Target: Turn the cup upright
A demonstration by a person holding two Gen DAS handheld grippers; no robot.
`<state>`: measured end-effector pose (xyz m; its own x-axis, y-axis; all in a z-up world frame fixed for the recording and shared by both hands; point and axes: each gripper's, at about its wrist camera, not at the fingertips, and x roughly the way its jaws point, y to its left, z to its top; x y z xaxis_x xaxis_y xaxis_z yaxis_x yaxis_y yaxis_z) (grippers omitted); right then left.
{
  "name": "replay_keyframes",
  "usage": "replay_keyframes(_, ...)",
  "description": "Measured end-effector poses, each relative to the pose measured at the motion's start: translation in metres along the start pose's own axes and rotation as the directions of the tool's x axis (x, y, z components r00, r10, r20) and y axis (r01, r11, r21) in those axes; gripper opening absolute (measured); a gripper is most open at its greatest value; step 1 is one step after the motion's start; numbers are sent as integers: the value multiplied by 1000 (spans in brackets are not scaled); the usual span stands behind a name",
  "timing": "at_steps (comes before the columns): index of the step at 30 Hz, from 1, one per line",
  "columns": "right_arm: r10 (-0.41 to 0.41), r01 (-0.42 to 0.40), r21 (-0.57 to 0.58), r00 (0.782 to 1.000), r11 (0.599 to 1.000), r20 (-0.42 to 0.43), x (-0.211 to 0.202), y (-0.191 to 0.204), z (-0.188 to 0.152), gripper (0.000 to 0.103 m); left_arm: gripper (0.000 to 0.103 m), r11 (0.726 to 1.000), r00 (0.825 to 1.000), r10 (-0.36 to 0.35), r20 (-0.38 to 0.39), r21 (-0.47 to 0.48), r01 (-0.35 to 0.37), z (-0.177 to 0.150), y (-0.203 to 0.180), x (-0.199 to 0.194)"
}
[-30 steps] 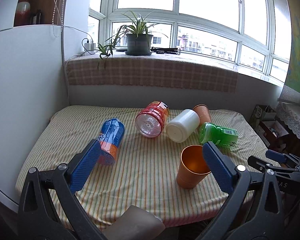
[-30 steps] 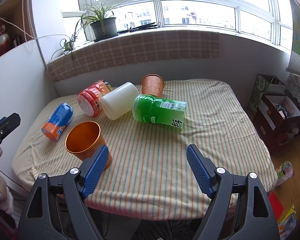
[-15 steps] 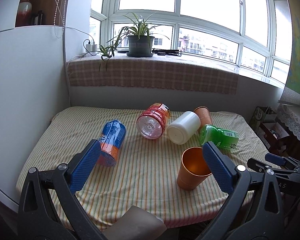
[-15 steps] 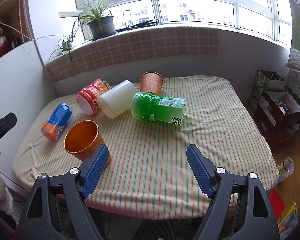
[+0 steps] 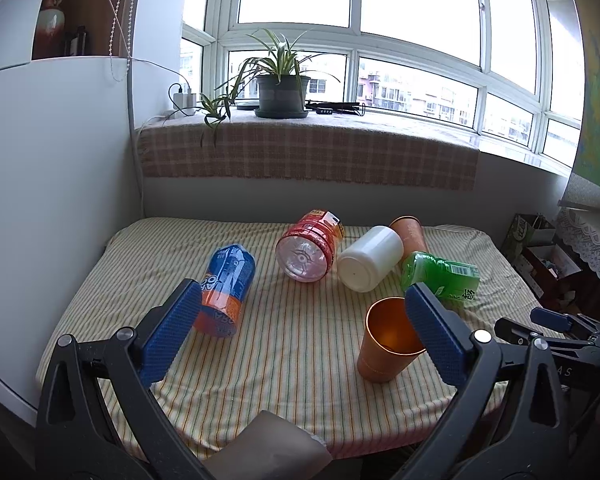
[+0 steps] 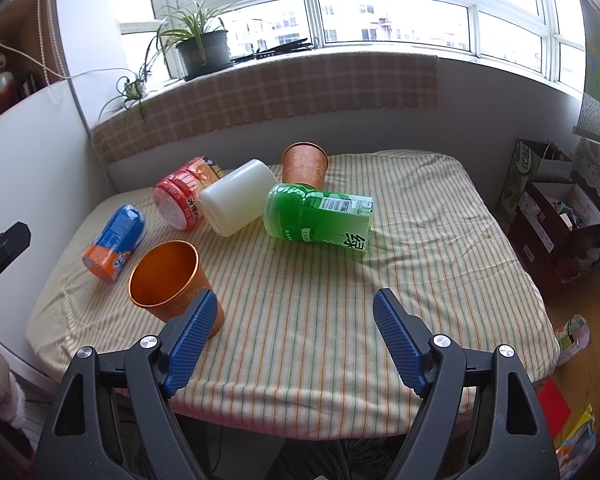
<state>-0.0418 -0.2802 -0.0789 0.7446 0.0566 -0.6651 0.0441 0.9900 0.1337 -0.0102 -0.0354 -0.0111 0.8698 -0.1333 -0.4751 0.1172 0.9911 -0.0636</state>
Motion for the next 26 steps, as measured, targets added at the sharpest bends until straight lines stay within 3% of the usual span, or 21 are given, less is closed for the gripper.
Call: replay_keyframes(26,4,-4,9,1000,1000,-16,4,-1,-2,80,103,1000,1000,13,3,11,-13,1,0,1)
